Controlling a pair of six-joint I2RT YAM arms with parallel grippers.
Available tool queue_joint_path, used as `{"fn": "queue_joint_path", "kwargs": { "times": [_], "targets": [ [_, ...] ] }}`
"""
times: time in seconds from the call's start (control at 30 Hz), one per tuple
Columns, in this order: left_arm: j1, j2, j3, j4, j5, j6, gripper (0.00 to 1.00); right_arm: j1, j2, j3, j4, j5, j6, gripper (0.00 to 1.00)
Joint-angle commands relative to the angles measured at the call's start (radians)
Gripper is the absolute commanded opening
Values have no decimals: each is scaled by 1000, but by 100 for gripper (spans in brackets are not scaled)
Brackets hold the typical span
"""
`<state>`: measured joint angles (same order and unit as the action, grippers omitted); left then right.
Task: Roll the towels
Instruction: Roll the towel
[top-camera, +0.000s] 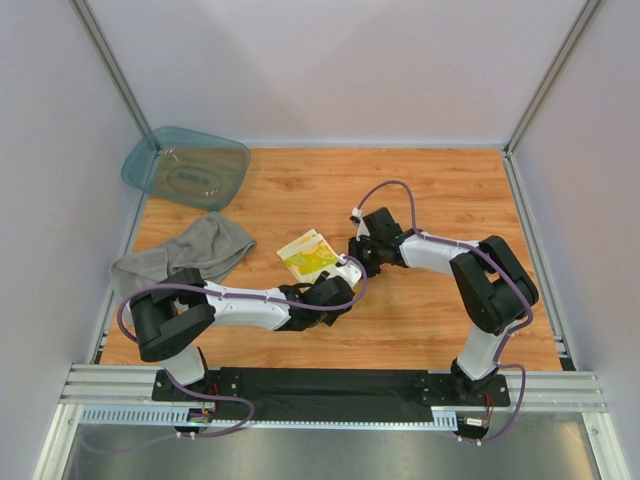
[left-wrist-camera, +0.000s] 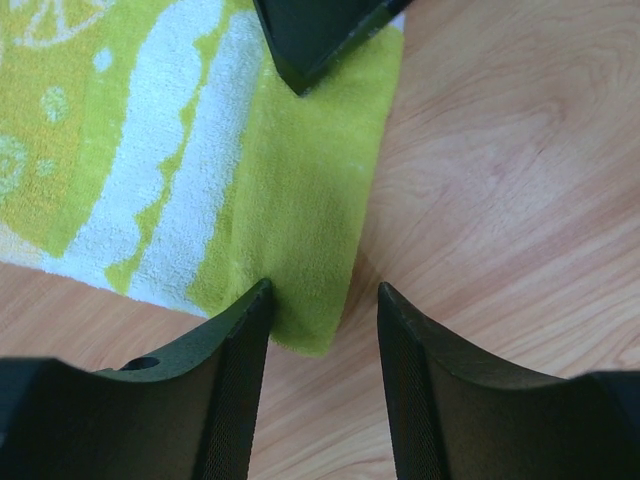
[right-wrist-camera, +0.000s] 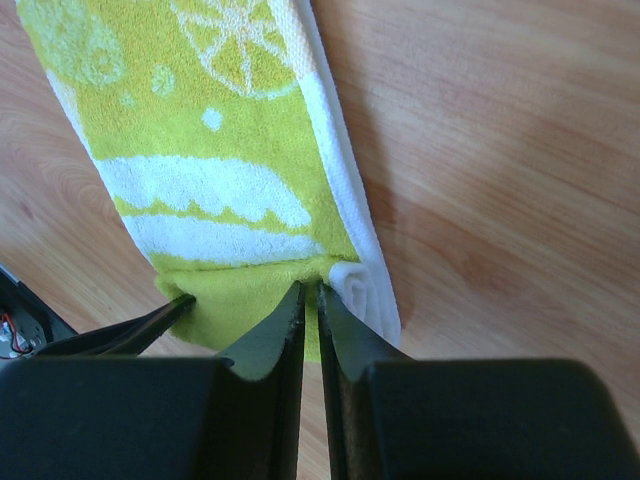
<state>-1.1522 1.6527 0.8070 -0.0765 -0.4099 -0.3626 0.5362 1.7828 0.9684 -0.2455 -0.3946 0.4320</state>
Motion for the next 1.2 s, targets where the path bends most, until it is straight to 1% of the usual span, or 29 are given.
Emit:
{"fn": "queue_joint_path", "kwargs": {
  "times": [0.0,0.17,0.3,0.47,0.5,0.57,0.6,0.63,0.67,0.73,0.77,0.83,0.97,1.07,1.17],
  "targets": [
    [-3,16,-49,-120,78,-75,53,-21,85,38,-57,91,-52,11],
    [-3,33,-46,-137,92,-82,53,-21,119,82,-77,94,-62,11],
    [-7,100,1,-239,85,-101,51,-31,139,134,-104,91,-73,11],
    [-7,102,-11,-293,68,-131,48,-50,170,173,-120,80,-79,11],
    [-7,98,-11,-302,63,-136,45,-57,174,176,-120,77,-79,11],
    [-9,94,-14,-321,56,-136,41,-62,179,182,-121,71,-79,11],
    [-9,96,-15,-325,45,-134,35,-70,181,184,-121,68,-79,11],
    [-9,94,-17,-325,42,-133,32,-71,184,187,-123,62,-81,11],
    [-9,96,-17,-327,40,-131,25,-73,184,187,-121,62,-81,11],
    [-9,99,-12,-328,43,-128,18,-79,182,187,-124,60,-81,11],
    [-9,96,-8,-327,48,-127,12,-82,179,184,-123,59,-81,11],
    [-10,82,-8,-318,71,-118,7,-87,175,178,-123,59,-81,11],
    [-9,27,17,-313,135,-110,2,-108,155,152,-121,60,-72,10],
    [-9,-11,47,-324,170,-108,0,-130,127,145,-136,63,-67,10],
    [-9,-36,75,-330,198,-124,0,-145,92,150,-175,102,-62,10]
  ]
}}
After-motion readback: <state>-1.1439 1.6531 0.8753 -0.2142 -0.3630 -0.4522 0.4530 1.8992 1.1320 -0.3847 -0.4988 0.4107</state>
